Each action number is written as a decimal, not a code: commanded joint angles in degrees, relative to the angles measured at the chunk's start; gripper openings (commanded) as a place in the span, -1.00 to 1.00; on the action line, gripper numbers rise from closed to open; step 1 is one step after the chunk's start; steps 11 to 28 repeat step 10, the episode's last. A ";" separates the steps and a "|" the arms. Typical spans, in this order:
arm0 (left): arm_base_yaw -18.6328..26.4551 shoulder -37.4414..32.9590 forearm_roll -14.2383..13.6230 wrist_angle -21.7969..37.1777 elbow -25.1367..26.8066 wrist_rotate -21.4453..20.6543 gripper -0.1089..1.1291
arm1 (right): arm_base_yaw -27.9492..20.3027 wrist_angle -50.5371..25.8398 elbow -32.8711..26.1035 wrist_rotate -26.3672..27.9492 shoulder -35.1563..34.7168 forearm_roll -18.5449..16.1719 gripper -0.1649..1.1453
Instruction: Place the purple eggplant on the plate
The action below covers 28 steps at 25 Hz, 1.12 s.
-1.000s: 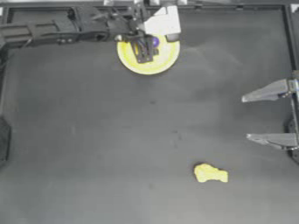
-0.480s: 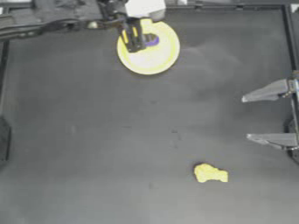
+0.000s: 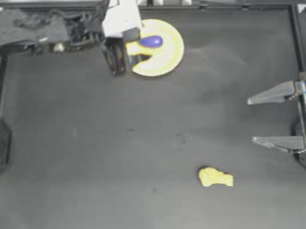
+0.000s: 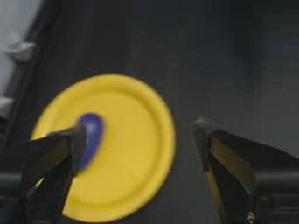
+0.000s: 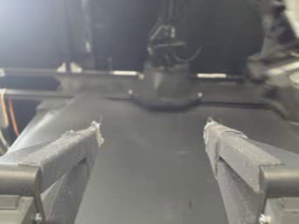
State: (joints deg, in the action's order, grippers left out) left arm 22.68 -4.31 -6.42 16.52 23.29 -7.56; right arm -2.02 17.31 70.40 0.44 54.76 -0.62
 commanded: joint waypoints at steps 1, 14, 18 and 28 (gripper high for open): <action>-2.64 -5.89 1.76 -1.67 1.93 0.09 0.80 | -0.26 0.18 -0.79 0.00 -0.26 0.26 0.77; -9.49 -11.69 6.68 -5.19 9.49 0.09 0.80 | -0.26 -0.35 -0.79 0.00 -0.26 0.26 0.77; -9.49 -11.69 6.68 -5.19 9.49 0.09 0.80 | -0.26 -0.35 -0.79 0.00 -0.26 0.26 0.77; -9.49 -11.69 6.68 -5.19 9.49 0.09 0.80 | -0.26 -0.35 -0.79 0.00 -0.26 0.26 0.77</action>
